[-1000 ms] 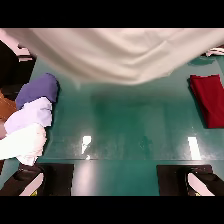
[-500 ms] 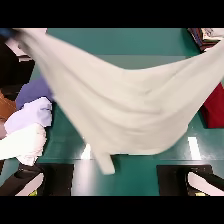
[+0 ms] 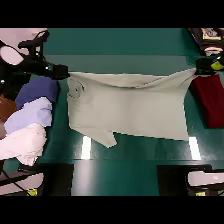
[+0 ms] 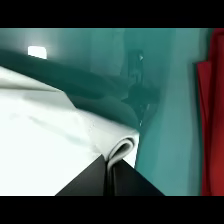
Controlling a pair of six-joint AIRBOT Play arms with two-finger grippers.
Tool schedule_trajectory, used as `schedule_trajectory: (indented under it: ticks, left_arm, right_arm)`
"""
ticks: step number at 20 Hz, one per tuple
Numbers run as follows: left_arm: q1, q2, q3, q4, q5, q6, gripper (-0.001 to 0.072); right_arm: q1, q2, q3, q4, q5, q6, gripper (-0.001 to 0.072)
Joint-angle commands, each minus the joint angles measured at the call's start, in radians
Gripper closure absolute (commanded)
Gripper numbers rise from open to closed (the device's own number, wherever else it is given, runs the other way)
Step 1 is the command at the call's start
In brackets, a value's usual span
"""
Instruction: Fold the shirts.
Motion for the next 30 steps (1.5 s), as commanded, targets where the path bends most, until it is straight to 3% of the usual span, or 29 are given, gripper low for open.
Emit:
schedule_trajectory:
  ticks: [1,2,3,6,8,12,16,20,23,28,29,30]
  left_arm:
    - [0.005,-0.057,-0.007,0.001,0.158,0.007,0.0494]
    - [0.018,-0.056,0.013,0.001,0.13,-0.004,0.0238]
    - [0.039,-0.053,0.037,0.001,0.071,-0.003,0.0206]
    - [0.144,-0.006,0.062,0.003,-0.209,0.007,0.0206]
    - [0.206,0.06,-0.035,0.004,-0.28,0.009,0.0206]
    - [0.222,0.23,-0.408,-0.013,-0.231,0.005,0.0206]
    - [0.223,0.273,-0.68,-0.063,-0.149,0.009,0.0206]
    - [0.223,0.272,-0.771,-0.189,-0.078,0.085,0.0207]
    - [0.22,0.271,-0.78,-0.228,-0.035,0.091,0.0207]
    - [0.059,0.27,-0.78,-0.231,0.043,0.085,0.0208]
    - [0.04,0.27,-0.78,-0.232,0.051,0.073,0.0245]
    - [0.035,0.27,-0.779,-0.232,0.049,0.058,0.0473]
  right_arm:
    - [-0.01,-0.057,-0.008,0.039,-0.077,-0.002,0.0449]
    - [-0.022,-0.055,-0.006,0.082,-0.078,-0.003,0.0363]
    - [-0.039,-0.053,0.0,0.14,-0.065,-0.012,0.0363]
    - [-0.115,-0.004,-0.042,0.308,0.029,-0.07,0.0364]
    - [-0.164,0.074,-0.167,0.361,0.024,-0.082,0.0365]
    - [-0.22,0.259,-0.474,0.439,-0.03,-0.114,0.0367]
    - [-0.208,0.37,-0.635,0.446,-0.092,-0.127,0.0372]
    - [-0.173,0.39,-0.657,0.446,-0.103,-0.127,0.0376]
    - [-0.145,0.389,-0.657,0.446,-0.106,-0.127,0.0377]
    - [-0.141,0.389,-0.657,0.446,-0.101,-0.126,0.0376]
    - [-0.149,0.389,-0.657,0.446,-0.095,-0.126,0.0376]
    - [-0.161,0.389,-0.657,0.445,-0.082,-0.126,0.0376]
